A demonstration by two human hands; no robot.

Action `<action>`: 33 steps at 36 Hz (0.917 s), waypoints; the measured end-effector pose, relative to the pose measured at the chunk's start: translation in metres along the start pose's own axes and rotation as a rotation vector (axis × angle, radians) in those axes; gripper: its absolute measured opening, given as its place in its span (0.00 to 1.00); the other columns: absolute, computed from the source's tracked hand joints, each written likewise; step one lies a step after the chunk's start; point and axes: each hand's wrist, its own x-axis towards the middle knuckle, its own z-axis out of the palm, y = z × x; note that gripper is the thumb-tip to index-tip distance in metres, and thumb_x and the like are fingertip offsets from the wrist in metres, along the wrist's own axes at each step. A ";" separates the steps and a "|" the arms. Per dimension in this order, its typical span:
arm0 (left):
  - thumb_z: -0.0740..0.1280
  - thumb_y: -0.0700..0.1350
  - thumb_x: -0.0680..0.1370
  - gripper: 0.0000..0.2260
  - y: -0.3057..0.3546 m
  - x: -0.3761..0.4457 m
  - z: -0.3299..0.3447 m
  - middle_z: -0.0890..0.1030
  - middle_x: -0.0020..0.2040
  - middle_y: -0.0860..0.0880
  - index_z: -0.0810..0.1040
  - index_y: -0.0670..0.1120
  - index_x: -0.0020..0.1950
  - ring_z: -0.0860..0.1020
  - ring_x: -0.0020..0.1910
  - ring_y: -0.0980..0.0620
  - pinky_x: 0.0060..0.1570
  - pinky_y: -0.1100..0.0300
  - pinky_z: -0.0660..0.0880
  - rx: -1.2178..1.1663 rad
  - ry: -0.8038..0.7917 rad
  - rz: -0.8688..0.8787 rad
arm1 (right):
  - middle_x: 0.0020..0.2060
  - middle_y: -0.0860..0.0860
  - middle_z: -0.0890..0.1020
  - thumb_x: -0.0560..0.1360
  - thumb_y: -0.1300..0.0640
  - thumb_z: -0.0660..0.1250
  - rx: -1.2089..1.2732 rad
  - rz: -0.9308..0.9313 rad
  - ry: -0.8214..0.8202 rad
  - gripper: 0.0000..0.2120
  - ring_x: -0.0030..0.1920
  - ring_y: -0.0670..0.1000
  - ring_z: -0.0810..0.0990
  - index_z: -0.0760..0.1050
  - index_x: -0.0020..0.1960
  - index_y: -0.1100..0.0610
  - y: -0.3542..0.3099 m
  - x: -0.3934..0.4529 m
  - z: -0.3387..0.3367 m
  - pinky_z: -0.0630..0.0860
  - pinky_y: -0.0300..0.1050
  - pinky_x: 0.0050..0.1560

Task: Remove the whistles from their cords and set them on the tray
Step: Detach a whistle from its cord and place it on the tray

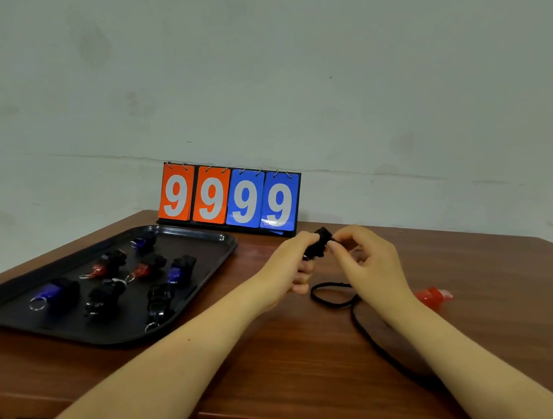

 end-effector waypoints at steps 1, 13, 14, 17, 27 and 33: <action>0.57 0.51 0.81 0.12 0.000 0.001 0.000 0.62 0.25 0.54 0.73 0.44 0.49 0.57 0.21 0.58 0.22 0.65 0.55 -0.004 0.001 -0.013 | 0.40 0.41 0.80 0.76 0.59 0.68 0.000 0.011 -0.004 0.08 0.42 0.44 0.77 0.76 0.46 0.46 0.000 0.000 0.000 0.74 0.34 0.41; 0.60 0.51 0.82 0.12 -0.001 0.002 0.000 0.63 0.27 0.53 0.75 0.44 0.53 0.59 0.23 0.57 0.23 0.65 0.59 0.127 0.034 0.087 | 0.41 0.39 0.79 0.76 0.60 0.68 -0.136 0.006 0.038 0.07 0.44 0.40 0.78 0.78 0.49 0.49 0.006 0.002 -0.005 0.72 0.28 0.44; 0.60 0.51 0.82 0.12 -0.001 0.002 0.000 0.63 0.27 0.53 0.75 0.44 0.54 0.59 0.23 0.57 0.23 0.65 0.59 0.120 0.023 0.079 | 0.41 0.38 0.79 0.76 0.60 0.68 -0.135 0.012 0.038 0.07 0.44 0.40 0.78 0.78 0.48 0.47 0.006 0.003 -0.006 0.72 0.28 0.44; 0.60 0.52 0.82 0.15 0.000 0.000 0.000 0.62 0.27 0.53 0.75 0.41 0.58 0.59 0.23 0.57 0.23 0.66 0.59 0.094 -0.007 0.067 | 0.41 0.39 0.80 0.76 0.58 0.68 -0.067 0.109 0.021 0.08 0.46 0.39 0.77 0.77 0.45 0.45 0.006 0.004 -0.005 0.73 0.29 0.44; 0.54 0.54 0.83 0.15 -0.009 0.000 0.007 0.64 0.29 0.52 0.73 0.44 0.54 0.60 0.23 0.57 0.23 0.65 0.60 0.101 0.067 0.104 | 0.40 0.54 0.83 0.77 0.61 0.65 0.392 0.392 -0.012 0.05 0.33 0.46 0.79 0.80 0.48 0.59 -0.001 0.007 0.000 0.78 0.37 0.38; 0.53 0.52 0.83 0.13 -0.007 0.004 0.008 0.67 0.32 0.51 0.71 0.46 0.49 0.66 0.24 0.58 0.33 0.59 0.70 0.274 0.134 0.252 | 0.39 0.52 0.83 0.78 0.59 0.65 0.396 0.453 0.040 0.05 0.32 0.43 0.77 0.80 0.49 0.57 0.000 0.007 0.003 0.75 0.33 0.36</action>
